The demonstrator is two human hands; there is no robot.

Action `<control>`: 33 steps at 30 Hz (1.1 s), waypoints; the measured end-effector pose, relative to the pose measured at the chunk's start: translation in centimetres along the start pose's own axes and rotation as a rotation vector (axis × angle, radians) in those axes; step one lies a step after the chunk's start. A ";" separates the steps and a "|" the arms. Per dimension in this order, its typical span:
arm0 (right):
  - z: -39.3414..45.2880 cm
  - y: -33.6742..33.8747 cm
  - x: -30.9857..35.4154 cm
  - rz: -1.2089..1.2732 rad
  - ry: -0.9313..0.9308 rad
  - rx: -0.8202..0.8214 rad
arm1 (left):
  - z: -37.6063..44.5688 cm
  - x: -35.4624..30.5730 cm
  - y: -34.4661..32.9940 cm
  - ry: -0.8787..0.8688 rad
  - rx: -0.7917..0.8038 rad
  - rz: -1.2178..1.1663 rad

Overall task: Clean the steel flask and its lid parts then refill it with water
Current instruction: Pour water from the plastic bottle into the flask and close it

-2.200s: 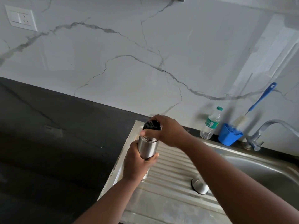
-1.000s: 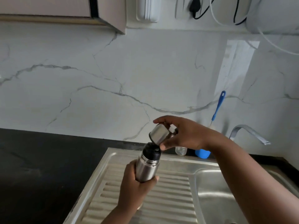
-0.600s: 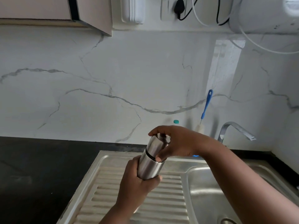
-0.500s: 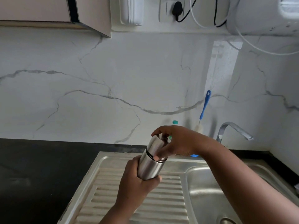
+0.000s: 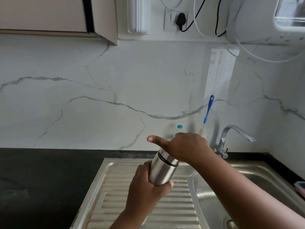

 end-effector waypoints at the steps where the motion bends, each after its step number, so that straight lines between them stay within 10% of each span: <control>1: -0.1 -0.2 0.4 0.084 -0.006 -0.007 | -0.1 -0.1 0.2 -0.011 0.005 0.011; 6: -1.1 -0.1 2.2 0.627 0.081 0.071 | -0.3 -0.7 0.9 -0.042 0.016 0.029; 12: -3.1 -1.8 1.2 0.676 0.192 0.591 | -0.6 -0.7 1.8 -0.063 0.102 -0.017; 25: -5.5 -2.1 3.8 0.789 0.434 0.876 | -2.1 0.2 1.5 0.037 0.257 -0.240; 33: -4.7 -1.3 3.7 0.745 0.443 0.778 | -1.8 0.0 1.7 0.054 0.278 -0.263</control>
Point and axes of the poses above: each hand's wrist, its own z-axis towards the middle knuckle, its own y-axis out of the back of the hand, x = y × z, the point moved 10 cm from there along z, towards the middle knuckle, and after that the axes turned 9 degrees about -y, right-handed, at the moved point
